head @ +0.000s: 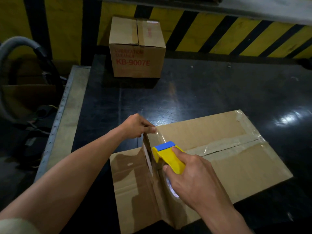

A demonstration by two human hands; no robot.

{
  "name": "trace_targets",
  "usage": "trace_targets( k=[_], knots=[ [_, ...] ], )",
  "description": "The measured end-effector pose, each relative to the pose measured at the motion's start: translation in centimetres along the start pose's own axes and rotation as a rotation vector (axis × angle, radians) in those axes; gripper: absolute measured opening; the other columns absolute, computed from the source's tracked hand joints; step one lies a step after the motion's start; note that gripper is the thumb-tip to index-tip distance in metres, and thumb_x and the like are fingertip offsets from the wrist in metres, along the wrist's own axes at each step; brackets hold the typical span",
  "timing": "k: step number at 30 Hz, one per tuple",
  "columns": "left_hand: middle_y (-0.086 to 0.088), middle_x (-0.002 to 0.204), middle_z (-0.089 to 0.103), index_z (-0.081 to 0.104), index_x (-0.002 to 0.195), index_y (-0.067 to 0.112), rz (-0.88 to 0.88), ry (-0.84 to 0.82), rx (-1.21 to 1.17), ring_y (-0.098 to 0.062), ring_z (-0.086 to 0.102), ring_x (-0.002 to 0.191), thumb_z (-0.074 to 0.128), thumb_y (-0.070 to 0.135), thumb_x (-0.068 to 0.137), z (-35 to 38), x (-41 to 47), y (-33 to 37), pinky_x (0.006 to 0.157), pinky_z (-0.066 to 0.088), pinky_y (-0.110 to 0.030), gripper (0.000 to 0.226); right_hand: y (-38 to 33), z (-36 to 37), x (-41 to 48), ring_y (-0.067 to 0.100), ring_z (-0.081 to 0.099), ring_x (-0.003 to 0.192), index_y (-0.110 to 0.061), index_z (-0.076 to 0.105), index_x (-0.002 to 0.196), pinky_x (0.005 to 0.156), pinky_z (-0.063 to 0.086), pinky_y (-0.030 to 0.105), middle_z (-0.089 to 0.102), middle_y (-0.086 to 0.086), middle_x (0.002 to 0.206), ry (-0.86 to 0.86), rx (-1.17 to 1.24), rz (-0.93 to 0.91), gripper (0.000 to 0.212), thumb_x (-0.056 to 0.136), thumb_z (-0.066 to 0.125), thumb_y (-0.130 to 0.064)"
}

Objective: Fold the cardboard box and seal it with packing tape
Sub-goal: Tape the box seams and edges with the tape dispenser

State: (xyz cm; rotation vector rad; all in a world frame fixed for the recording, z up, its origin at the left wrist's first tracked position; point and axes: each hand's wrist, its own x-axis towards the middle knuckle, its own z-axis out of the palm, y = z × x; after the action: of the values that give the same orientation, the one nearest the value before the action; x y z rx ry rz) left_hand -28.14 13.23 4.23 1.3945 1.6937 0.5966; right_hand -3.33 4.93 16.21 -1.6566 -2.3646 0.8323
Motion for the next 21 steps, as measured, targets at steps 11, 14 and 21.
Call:
trace_targets(
  k=[11,14,21],
  knots=[
    [0.013,0.095,0.074,0.081,0.104,0.026,-0.030,0.028,-0.070,-0.016,0.069,0.090,0.072,0.040,0.092,0.7,-0.3,-0.6,0.069,0.061,-0.029,0.021,0.3,-0.2,-1.9,0.020,0.052,0.085,-0.041,0.041,0.144,0.073,0.041,0.028,0.053,-0.001,0.086,0.023,0.009,0.008,0.062,0.086,0.056,-0.056],
    [0.017,0.089,0.071,0.080,0.108,0.022,-0.042,0.040,-0.100,-0.015,0.068,0.090,0.071,0.037,0.094,0.9,-0.3,-0.4,0.069,0.060,-0.028,0.023,0.0,-0.7,-1.9,0.022,0.056,0.091,-0.040,0.041,0.145,0.078,0.045,0.031,0.053,0.001,0.089,0.038,0.000,-0.006,0.063,0.085,0.056,-0.056],
    [0.011,0.086,0.072,0.080,0.104,0.017,-0.077,0.085,-0.125,-0.013,0.068,0.088,0.070,0.028,0.095,1.6,-0.3,0.2,0.072,0.054,-0.027,0.017,-0.1,-1.1,-1.9,0.020,0.055,0.084,-0.040,0.039,0.146,0.072,0.044,0.029,0.057,0.001,0.091,0.026,-0.017,0.004,0.066,0.085,0.055,-0.057]
  ],
)
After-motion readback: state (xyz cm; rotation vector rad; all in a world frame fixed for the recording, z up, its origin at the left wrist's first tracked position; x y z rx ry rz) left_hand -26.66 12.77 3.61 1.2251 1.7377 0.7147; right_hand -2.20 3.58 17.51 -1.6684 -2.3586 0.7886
